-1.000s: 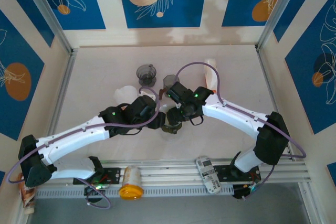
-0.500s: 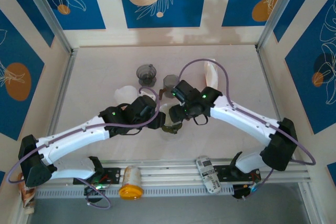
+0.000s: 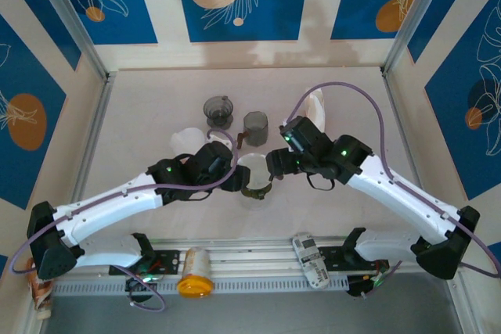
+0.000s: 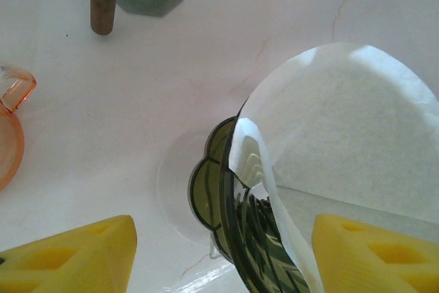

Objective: Place the coffee filter in the dripper

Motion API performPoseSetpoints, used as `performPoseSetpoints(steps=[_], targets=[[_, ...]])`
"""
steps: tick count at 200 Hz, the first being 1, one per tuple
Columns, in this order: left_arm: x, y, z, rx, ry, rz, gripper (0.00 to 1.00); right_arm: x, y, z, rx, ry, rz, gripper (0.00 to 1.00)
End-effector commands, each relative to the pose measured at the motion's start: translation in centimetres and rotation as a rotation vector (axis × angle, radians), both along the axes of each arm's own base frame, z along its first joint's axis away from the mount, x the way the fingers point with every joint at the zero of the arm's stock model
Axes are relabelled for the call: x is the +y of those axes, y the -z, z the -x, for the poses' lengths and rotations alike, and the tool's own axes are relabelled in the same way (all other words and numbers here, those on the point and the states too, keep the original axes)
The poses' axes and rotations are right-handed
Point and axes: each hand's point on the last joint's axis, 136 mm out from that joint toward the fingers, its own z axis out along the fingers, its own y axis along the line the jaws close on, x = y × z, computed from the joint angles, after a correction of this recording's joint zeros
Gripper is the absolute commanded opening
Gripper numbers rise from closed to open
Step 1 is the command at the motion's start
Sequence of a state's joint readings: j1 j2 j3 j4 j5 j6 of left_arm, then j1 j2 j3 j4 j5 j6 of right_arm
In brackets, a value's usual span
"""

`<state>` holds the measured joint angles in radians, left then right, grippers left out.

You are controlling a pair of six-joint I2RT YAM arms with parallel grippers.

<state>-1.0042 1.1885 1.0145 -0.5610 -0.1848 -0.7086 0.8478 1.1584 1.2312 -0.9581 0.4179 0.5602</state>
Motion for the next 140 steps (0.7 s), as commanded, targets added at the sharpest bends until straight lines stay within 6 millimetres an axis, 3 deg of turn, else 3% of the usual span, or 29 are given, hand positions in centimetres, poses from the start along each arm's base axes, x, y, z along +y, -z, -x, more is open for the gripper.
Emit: performPoseSetpoints(steps=[1,48,88,140], targets=[[-0.4,-2.9,-0.3,-0.037,-0.002,0.076,0.7,-1.2,-0.3,0.3,-0.006,0.046,-0.01,0.75],[0.3,-4.7,-0.2,-0.072,-0.018,0.12,0.79,-2.6,-0.8,0.4,-0.027,0.095,-0.035,0.75],[1.7,-6.2,-0.8,-0.116,-0.039,0.095,0.81,-3.5,-1.0,0.5,-0.052,0.126,-0.082,0.75],[3.7,-8.9,-5.4,-0.11,-0.09,0.128,0.62,-4.2,-0.5,0.6,-0.04,0.15,-0.09,0.75]])
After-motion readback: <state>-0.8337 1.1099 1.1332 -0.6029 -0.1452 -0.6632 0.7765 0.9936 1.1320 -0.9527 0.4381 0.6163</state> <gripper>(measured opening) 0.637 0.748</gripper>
